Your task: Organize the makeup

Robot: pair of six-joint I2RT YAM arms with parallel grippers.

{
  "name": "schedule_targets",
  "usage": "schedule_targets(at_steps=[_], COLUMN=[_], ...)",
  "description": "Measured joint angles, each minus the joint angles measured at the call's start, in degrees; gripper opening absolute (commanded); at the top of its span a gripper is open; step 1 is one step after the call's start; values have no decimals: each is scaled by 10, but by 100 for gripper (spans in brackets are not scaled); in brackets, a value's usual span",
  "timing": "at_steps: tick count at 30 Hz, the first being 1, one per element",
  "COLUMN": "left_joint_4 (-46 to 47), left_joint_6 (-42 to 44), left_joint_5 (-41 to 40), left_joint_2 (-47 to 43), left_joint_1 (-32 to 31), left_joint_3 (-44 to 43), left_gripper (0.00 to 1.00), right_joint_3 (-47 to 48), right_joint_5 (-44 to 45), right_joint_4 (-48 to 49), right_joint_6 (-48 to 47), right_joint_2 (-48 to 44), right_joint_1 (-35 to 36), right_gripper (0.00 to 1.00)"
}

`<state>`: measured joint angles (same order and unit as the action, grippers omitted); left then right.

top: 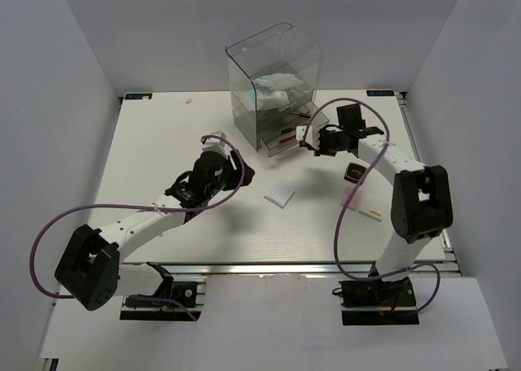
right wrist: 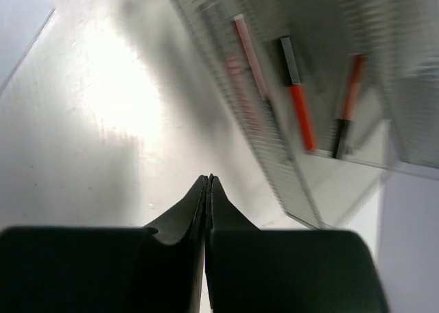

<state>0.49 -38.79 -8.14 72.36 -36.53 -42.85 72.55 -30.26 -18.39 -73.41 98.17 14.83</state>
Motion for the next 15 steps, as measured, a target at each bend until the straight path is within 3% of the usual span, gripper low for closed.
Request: schedule_targets(at_steps=[8,9,11,15], left_joint_4=[-3,-3,-3,-3], left_joint_6=[4,4,4,4], left_joint_5=[0,0,0,0], left_joint_2=[25,25,25,25], left_joint_1=[3,3,4,4], left_joint_3=[-12,-12,-12,-12], left_gripper=[72,72,72,73], right_joint_3=[74,84,100,122], right_joint_5=[24,27,31,33], right_joint_4=[-10,-5,13,47], right_joint_6=[-36,-37,-36,-33], right_joint_2=[140,148,159,171], right_joint_1=[13,15,19,30], right_gripper=[0,3,19,32])
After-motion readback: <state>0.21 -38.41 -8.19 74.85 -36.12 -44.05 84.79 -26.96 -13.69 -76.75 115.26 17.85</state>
